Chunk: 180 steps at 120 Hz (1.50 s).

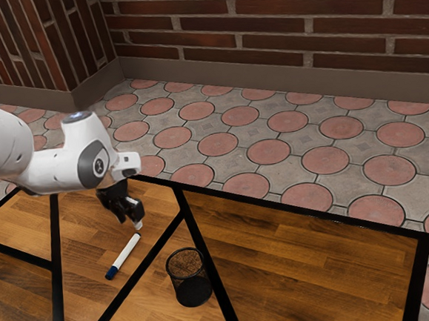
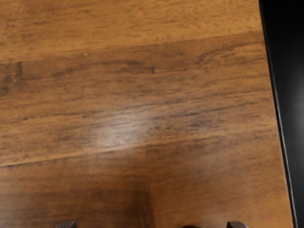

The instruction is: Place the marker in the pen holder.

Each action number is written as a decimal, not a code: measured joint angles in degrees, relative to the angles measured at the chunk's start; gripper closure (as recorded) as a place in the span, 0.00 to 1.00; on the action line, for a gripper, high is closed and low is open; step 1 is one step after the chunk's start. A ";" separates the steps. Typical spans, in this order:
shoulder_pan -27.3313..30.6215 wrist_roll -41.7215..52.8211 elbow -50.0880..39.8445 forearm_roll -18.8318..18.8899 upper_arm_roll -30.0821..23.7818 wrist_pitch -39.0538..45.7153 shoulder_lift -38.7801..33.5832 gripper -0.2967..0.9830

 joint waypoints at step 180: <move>-9.24 -7.61 0.70 6.62 -16.47 -13.02 -20.11 0.85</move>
